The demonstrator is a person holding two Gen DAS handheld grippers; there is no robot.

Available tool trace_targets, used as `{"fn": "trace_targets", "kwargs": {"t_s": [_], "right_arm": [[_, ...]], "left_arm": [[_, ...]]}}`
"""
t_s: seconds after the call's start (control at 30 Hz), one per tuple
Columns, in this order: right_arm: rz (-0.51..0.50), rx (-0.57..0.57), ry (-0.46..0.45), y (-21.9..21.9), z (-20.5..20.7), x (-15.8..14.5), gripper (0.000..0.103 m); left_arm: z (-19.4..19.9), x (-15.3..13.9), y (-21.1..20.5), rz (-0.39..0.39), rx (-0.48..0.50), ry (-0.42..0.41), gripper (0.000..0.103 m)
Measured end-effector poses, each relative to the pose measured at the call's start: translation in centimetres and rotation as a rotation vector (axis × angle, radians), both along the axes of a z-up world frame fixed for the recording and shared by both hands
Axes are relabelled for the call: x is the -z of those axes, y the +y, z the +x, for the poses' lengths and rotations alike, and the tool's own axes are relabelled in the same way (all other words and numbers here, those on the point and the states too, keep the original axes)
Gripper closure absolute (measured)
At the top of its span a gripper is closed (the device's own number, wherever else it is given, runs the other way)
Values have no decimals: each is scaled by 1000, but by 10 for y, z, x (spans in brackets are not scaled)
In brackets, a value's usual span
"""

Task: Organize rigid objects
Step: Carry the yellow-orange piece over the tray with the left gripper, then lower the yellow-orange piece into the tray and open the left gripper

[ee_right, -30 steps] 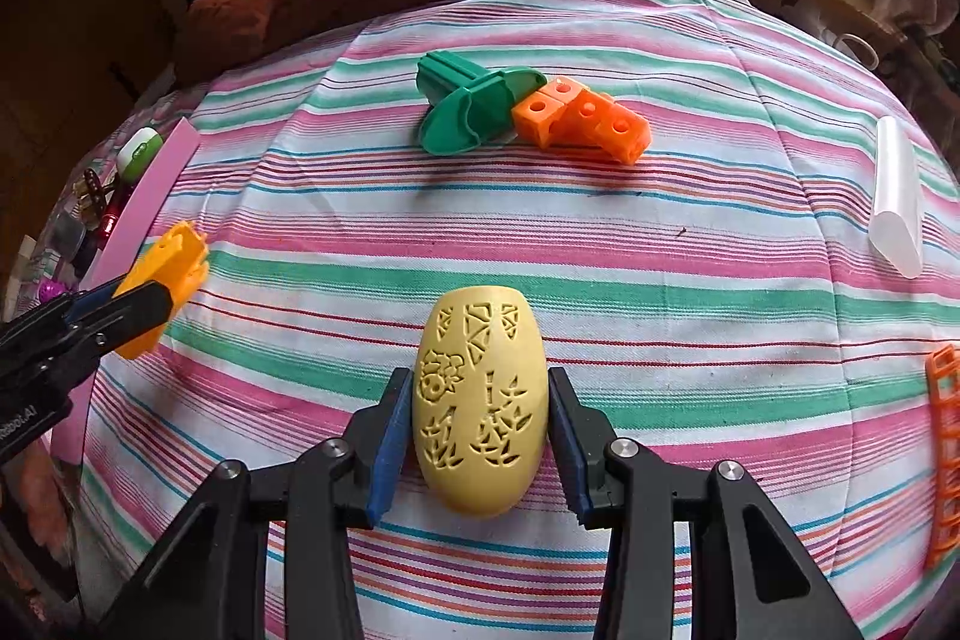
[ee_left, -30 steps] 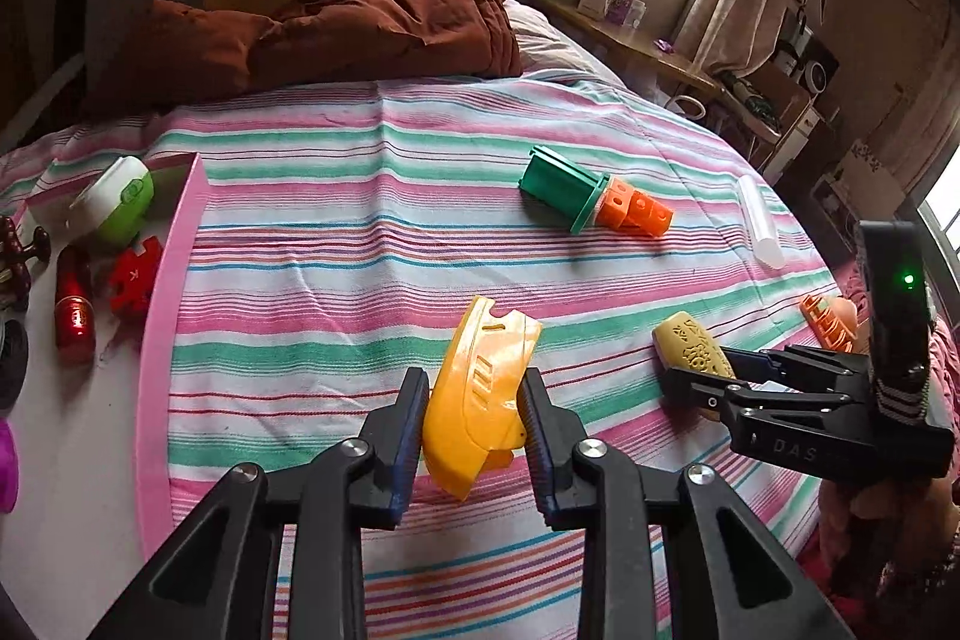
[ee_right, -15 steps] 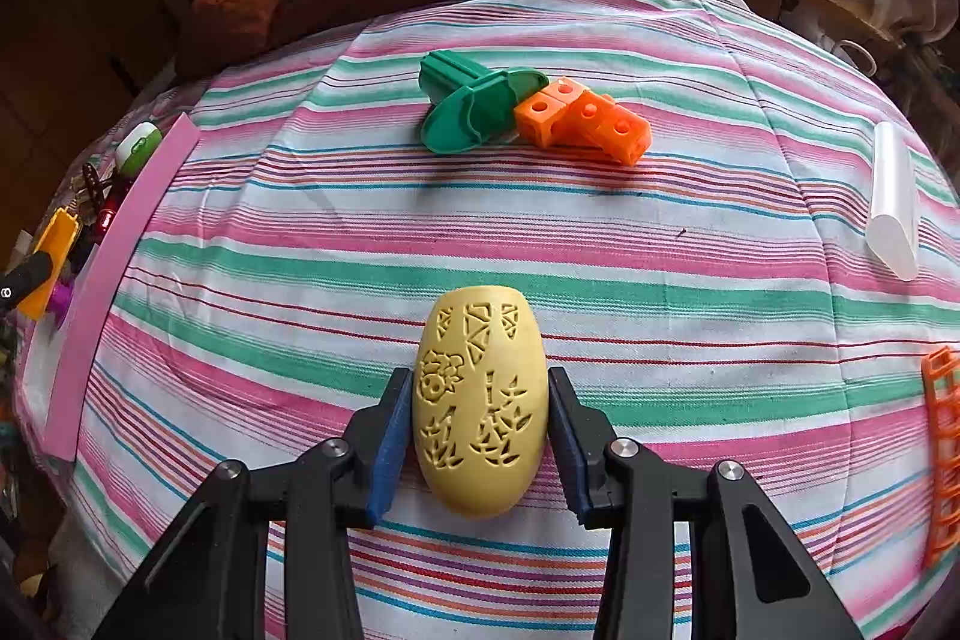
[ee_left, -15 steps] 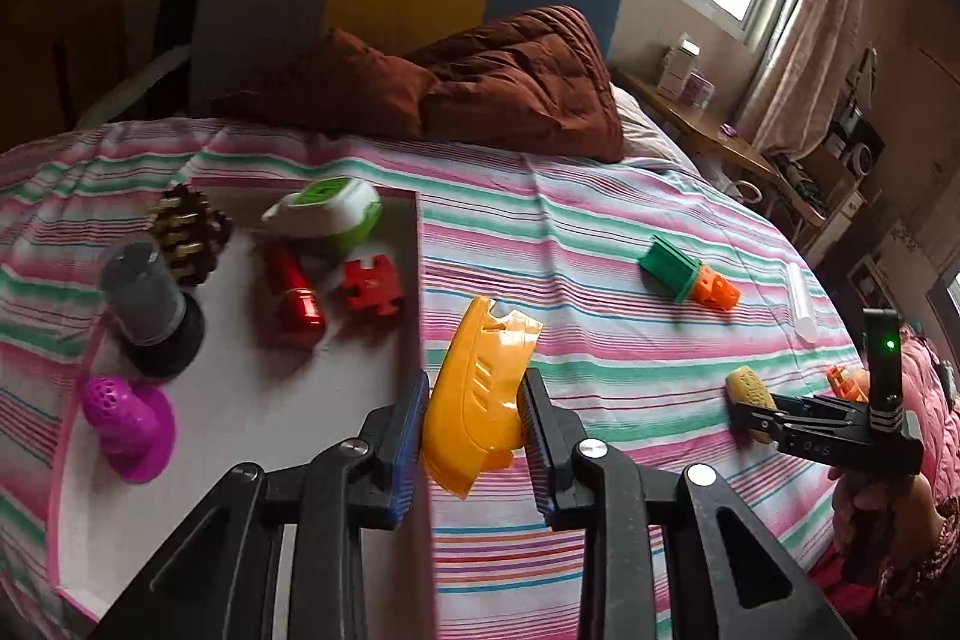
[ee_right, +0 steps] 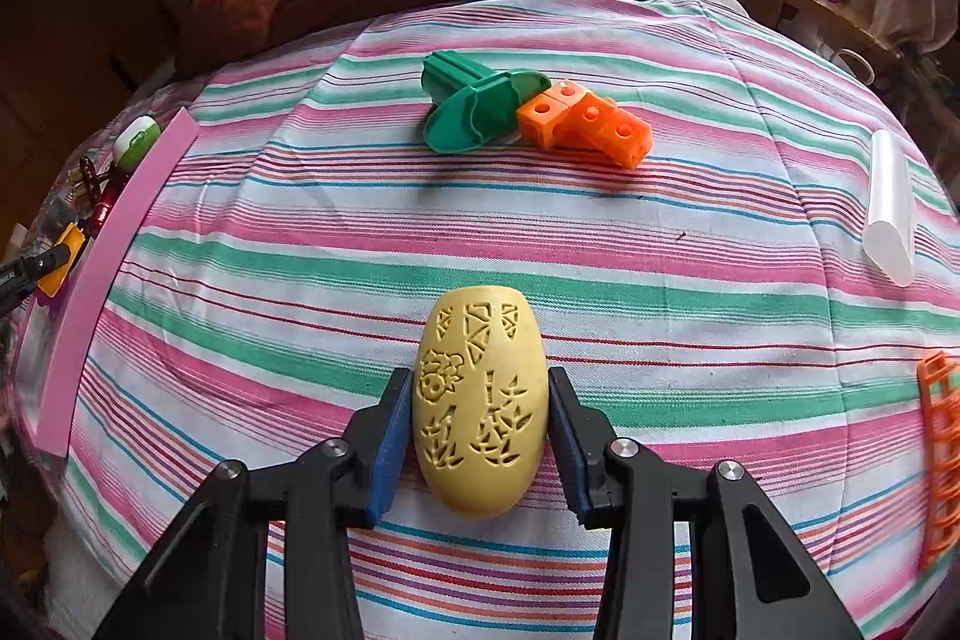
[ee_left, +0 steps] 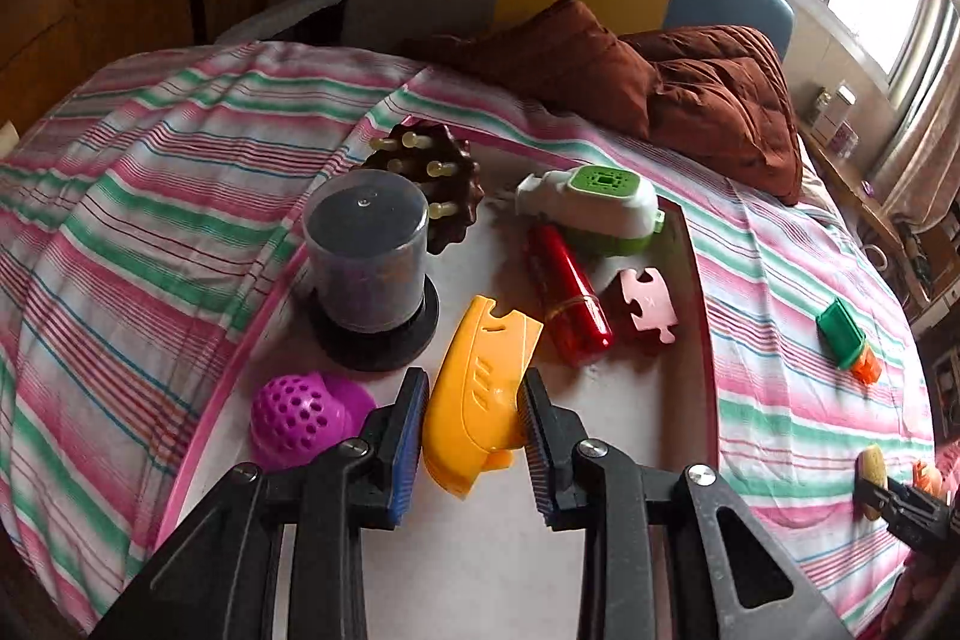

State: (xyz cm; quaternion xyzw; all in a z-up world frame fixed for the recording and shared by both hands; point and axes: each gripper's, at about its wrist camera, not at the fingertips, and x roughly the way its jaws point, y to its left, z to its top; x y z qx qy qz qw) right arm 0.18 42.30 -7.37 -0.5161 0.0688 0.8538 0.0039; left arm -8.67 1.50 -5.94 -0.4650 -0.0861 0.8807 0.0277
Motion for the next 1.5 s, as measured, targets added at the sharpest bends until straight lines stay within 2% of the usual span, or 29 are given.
{"fn": "trace_targets", "kwargs": {"t_s": [0.17,0.3,0.47,0.57,0.7,0.8,1.0,1.13,1.27,1.37,1.5], "right_arm": [[1,-3,2,1,0,1,59],[2,-5,2,0,0,1,59],[8,-6,3,-2,0,1,59],[10,-5,5,-4,1,1,59],[11,2,12,-5,1,1,59],[1,14,20,-4,2,1,59],[-61,17,67,-9,5,-3,59],[-90,-24,120,-26,9,-10,59],[-170,-57,132,-51,13,-15,59],[-176,-113,122,-82,13,-20,59],[-231,-186,137,-129,6,-31,59]], "left_arm": [[-12,1,4,17,-15,-3,72],[-14,-1,7,30,0,7,63],[-7,-5,0,74,-4,8,63],[6,-11,-2,56,3,40,63],[23,-18,-1,47,63,86,63],[33,-17,3,47,127,88,63],[50,-16,7,33,188,97,63],[61,-19,10,45,234,126,63],[70,-22,11,33,268,147,63],[74,-23,10,9,270,155,63],[78,-23,3,4,262,162,63]]}}
